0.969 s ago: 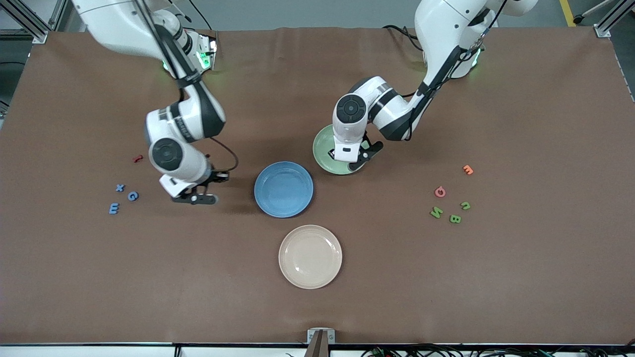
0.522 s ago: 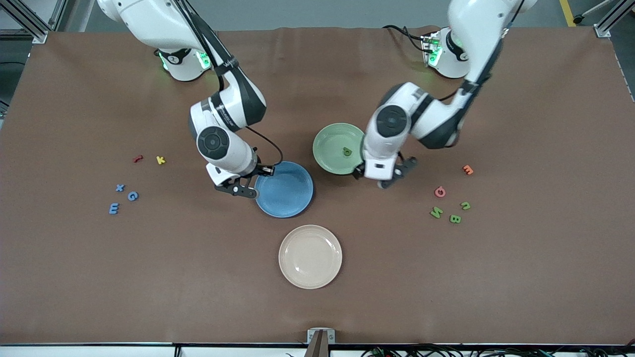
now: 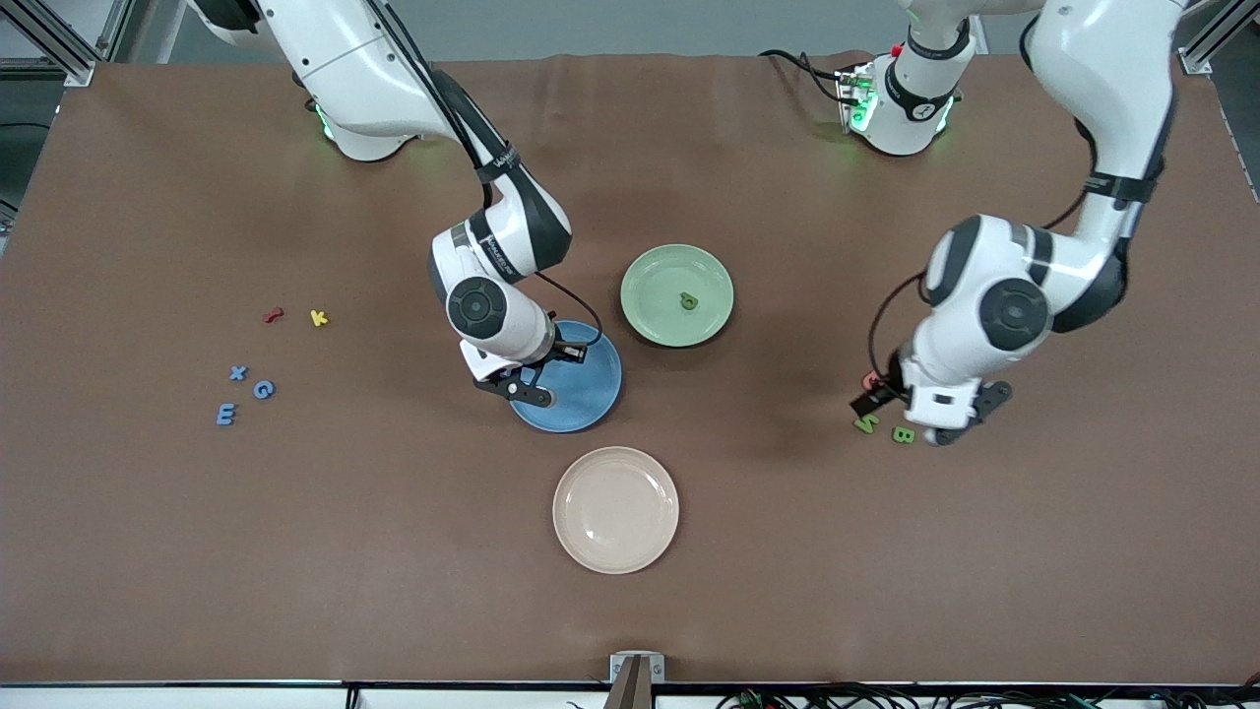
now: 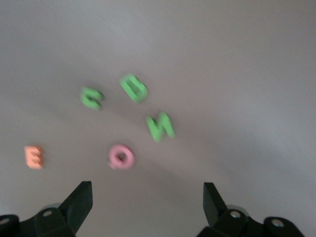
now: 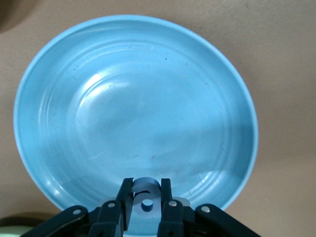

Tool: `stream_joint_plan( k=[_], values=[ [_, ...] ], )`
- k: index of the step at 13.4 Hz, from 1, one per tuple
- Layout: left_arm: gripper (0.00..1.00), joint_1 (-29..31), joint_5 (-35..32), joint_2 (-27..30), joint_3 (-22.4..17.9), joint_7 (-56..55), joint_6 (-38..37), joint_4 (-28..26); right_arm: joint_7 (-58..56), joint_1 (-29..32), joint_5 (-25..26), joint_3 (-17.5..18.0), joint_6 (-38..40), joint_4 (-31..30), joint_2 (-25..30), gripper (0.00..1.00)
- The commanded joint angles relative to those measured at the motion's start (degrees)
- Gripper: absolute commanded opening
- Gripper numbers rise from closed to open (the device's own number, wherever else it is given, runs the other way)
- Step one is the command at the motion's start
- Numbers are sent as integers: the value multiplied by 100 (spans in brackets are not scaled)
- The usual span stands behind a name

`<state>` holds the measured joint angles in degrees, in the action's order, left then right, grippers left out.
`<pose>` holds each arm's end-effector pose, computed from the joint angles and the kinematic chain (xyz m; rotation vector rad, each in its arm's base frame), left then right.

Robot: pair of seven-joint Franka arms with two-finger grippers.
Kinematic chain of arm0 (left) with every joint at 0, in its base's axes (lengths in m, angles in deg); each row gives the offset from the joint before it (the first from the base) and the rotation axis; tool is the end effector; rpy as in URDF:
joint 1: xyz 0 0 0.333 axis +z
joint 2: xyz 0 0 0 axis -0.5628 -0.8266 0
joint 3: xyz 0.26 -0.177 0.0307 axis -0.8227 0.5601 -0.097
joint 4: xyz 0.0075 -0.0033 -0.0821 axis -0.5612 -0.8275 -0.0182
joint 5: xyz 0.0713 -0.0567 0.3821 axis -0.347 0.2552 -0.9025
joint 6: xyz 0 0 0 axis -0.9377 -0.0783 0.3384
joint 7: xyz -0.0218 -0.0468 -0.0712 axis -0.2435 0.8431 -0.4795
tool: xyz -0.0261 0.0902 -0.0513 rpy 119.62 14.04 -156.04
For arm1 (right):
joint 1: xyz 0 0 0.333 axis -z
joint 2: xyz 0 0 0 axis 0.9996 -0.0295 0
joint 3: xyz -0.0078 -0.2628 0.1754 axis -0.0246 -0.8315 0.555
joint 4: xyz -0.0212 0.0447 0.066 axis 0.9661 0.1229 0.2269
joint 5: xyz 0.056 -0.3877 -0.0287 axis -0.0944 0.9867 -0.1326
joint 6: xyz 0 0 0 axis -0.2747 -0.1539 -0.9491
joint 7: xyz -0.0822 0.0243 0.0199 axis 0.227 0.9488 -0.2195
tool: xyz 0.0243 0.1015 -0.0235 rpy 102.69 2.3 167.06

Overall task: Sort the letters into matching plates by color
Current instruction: 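Place blue a on the blue plate while the left gripper returns to letters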

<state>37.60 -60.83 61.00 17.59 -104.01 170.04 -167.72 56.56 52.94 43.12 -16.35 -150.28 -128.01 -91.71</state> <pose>0.6067 -0.1291 0.2883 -2.9664 -0.9760 0.1114 0.5314 0.3787 0.2066 -2.9851 0.4632 0.3070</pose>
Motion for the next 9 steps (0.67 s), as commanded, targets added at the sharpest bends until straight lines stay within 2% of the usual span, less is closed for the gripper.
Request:
stream_joint_plan(
  k=[1,2,4,5,6,7,9],
  values=[
    [97,86,-164,-520,16,-306,346,182,56,-49,-103,-62,-40,143,-140,17],
    [96,104,-173,-591,-10,-586,426,182,56,-67,-103,-62,-40,143,-149,17],
    [92,104,-277,-741,-11,-921,532,183,56,-67,-103,-62,-31,143,-149,30],
    [90,113,-322,-811,-28,-992,628,182,56,-58,-103,-62,-5,143,-149,50],
    [88,113,-322,-838,-98,-1089,742,182,65,-67,-111,-62,21,143,-132,92],
    [88,104,-331,-899,-107,-1177,865,182,143,-67,-103,-62,48,143,-114,100],
    [83,69,-331,-1022,-116,-1352,1041,182,153,-41,-68,-71,179,143,-36,100]
  ],
)
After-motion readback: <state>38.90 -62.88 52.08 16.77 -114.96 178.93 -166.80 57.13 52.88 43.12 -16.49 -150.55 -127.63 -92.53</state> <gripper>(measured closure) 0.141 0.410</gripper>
